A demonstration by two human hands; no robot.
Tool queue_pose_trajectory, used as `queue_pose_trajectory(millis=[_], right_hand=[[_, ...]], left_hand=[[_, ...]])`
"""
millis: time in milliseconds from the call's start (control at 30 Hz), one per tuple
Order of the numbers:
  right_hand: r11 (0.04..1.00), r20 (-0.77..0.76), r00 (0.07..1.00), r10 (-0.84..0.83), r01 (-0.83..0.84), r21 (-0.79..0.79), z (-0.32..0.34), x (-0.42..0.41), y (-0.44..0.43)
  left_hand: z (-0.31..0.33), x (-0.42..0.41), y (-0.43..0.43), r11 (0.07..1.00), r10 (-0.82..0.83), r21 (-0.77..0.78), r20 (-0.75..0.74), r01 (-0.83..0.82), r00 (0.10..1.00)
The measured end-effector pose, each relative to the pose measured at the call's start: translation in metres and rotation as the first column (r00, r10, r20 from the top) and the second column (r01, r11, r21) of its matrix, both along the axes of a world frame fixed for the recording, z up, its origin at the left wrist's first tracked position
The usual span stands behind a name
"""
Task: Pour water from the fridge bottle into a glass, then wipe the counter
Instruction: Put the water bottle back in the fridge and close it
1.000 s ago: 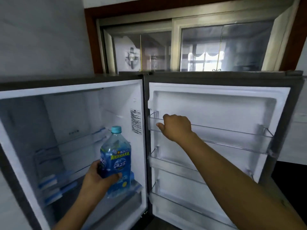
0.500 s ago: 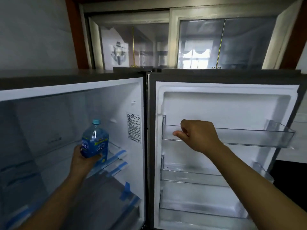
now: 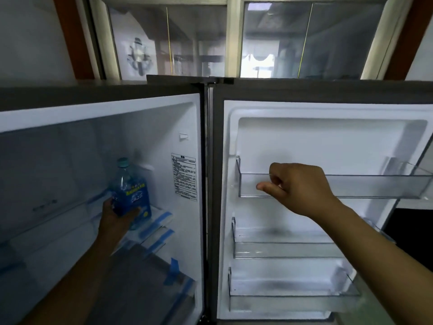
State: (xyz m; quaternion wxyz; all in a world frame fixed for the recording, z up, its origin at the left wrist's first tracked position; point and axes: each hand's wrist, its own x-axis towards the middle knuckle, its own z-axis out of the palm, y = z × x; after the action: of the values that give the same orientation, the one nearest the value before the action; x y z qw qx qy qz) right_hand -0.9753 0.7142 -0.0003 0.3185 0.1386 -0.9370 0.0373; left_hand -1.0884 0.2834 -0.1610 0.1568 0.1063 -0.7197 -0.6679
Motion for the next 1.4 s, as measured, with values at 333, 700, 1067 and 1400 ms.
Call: queue_pose_trajectory(millis=[333,700,1067,1400], right_hand=[[1.000,0.014,1.000,-0.013,0.013,0.015,0.001,0.002,-0.008],[0.977,-0.115,0.980,0.165,-0.178,-0.115,-0.002,0.061,-0.037],[0.956,-0.604,0.797,0.029,-0.198,-0.216,0.049,0.250,0.142],[0.907,-0.641,0.718,0.271,-0.413,-0.080,0.041,0.265,0.156]], left_hand=[[0.029,0.057,0.043,0.960,0.225,-0.165,-0.024,-0.225,0.974],[0.113,0.169,0.229,0.878,-0.253,-0.474,-0.567,-0.060,0.784],[0.146,0.244,0.347,0.569,-0.644,-0.808,-0.552,-0.150,0.530],[0.142,0.292,0.303,0.677,-0.588,-0.733,-0.592,-0.065,0.551]])
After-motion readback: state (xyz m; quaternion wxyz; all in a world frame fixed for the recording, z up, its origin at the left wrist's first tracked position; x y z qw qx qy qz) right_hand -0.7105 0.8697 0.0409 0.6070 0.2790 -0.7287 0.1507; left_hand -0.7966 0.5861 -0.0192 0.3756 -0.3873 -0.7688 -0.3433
